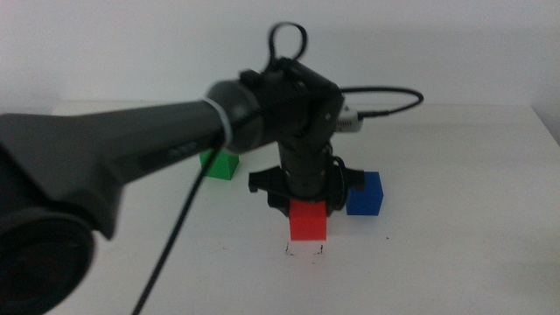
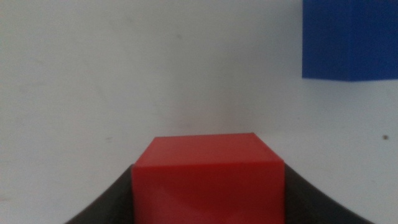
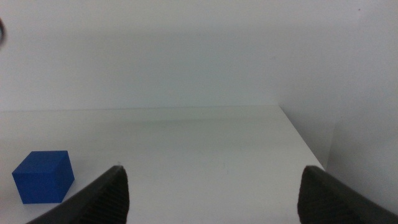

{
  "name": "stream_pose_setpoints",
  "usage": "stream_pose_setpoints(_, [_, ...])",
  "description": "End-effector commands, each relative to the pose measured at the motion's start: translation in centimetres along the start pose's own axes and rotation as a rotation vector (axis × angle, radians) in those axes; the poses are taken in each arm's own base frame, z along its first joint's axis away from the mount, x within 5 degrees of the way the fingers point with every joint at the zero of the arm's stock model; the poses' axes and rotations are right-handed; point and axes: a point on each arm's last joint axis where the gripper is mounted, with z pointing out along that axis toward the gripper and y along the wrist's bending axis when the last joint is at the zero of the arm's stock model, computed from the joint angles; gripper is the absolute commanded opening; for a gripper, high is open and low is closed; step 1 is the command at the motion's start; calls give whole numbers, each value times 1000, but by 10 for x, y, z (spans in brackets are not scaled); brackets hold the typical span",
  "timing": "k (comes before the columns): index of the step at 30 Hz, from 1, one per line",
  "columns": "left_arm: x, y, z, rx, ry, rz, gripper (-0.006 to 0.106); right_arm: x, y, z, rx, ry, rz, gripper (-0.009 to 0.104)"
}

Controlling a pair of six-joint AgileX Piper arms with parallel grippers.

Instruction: Stack red cubes first, then green, then blue cubes in a specific spot.

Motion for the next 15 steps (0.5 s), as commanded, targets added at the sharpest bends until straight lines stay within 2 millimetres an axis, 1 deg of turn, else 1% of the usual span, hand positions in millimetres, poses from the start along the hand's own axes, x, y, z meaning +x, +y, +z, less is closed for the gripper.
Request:
stream_pose_setpoints(1, [2,-6,9,-11,21,-10,9,0,0,0,8,-10,-10,93])
stream_pose_setpoints(7, [-1,-6,31,-20,29,-26,9,0,0,0,8,-10,-10,93])
stream_pose_setpoints(12, [-1,-6,39,-25,33,-26,10,0,0,0,8,-10,-10,93])
stream_pose_setpoints(14, [-1,-5,41,-33,33,-17,18,0,0,0,8,-10,-10,93])
stream_pose_setpoints(15, [0,-5,41,-37,41,-13,27,0,0,0,8,-10,-10,93])
